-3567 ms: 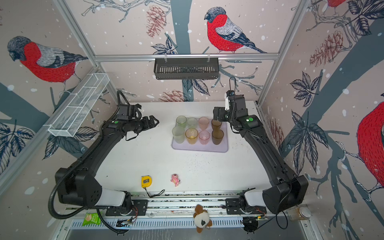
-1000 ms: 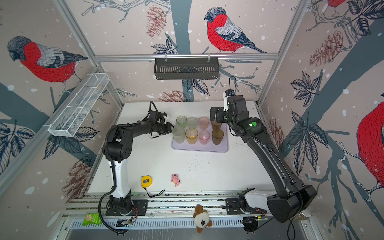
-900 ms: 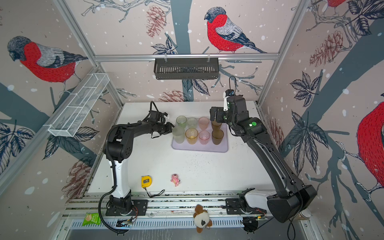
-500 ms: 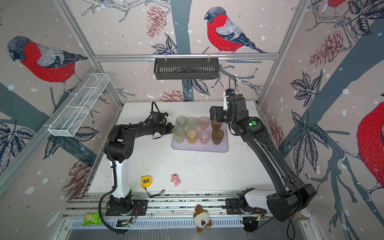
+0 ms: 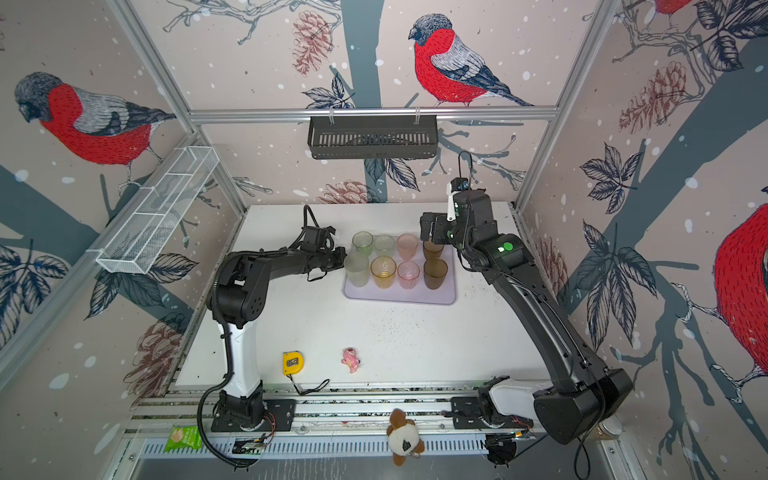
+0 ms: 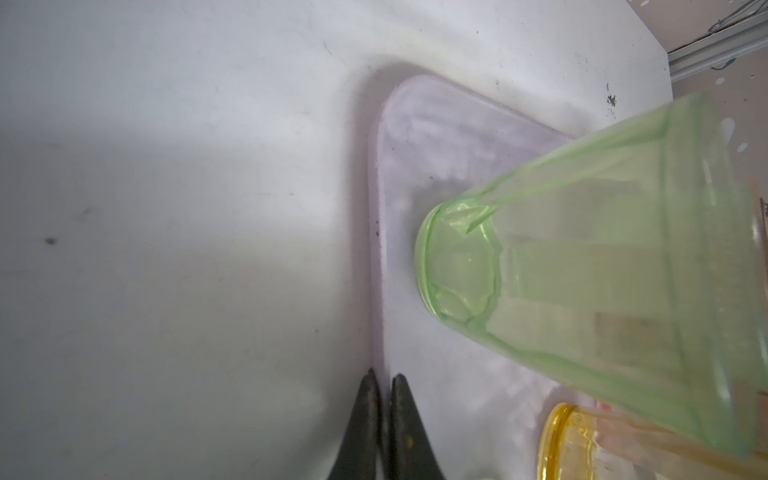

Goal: Place the glasses into the tray

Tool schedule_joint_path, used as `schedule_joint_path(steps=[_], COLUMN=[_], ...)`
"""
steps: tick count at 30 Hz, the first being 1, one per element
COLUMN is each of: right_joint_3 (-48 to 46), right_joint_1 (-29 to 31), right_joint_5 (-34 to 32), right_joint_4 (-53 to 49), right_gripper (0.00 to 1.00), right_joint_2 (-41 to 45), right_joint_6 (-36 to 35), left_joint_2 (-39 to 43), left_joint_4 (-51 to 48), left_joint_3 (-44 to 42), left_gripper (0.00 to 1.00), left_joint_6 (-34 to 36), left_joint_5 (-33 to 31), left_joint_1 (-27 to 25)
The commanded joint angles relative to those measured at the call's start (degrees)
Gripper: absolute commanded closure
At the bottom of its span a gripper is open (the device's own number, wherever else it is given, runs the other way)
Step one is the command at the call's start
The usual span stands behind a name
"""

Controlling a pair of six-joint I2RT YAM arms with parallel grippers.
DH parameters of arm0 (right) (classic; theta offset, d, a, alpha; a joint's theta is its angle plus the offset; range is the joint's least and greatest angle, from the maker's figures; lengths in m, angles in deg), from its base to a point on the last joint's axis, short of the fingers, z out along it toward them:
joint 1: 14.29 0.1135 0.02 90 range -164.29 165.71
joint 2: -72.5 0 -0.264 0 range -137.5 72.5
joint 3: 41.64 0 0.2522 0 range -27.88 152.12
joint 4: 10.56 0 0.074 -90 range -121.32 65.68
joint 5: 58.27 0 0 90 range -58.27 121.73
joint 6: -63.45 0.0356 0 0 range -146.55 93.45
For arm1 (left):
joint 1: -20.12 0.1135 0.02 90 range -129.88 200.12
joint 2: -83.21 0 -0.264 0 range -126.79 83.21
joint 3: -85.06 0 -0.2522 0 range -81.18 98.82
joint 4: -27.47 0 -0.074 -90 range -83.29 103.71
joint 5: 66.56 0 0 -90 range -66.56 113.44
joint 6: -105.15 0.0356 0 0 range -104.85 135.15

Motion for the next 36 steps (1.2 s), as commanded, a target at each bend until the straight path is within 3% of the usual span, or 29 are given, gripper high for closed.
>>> schedule_joint_path(steps=[1, 14, 36], right_joint_3=[-0.15, -0.99, -1.39], right_joint_1=[0.10, 0.14, 1.63], right_joint_5=[-0.64, -0.33, -0.23], right_joint_4=[0.74, 1.70, 3.85], right_gripper=[0.00, 0.00, 0.00], right_joint_2=[0.44, 0.83, 0.02], right_joint_6=[-0.21, 0.42, 1.33], left_joint_2=[0.20, 3.12, 10.40], left_joint_4=[-4.87, -3.74, -0.47], left_joint_3=[-0.67, -4.06, -14.42], left_gripper=[0.94, 0.97, 0.96], left_joint_6=[1.27, -0.03, -1.12], left_joint_5=[-2.02, -1.72, -1.24], left_joint_1=[0.04, 0.71, 6.41])
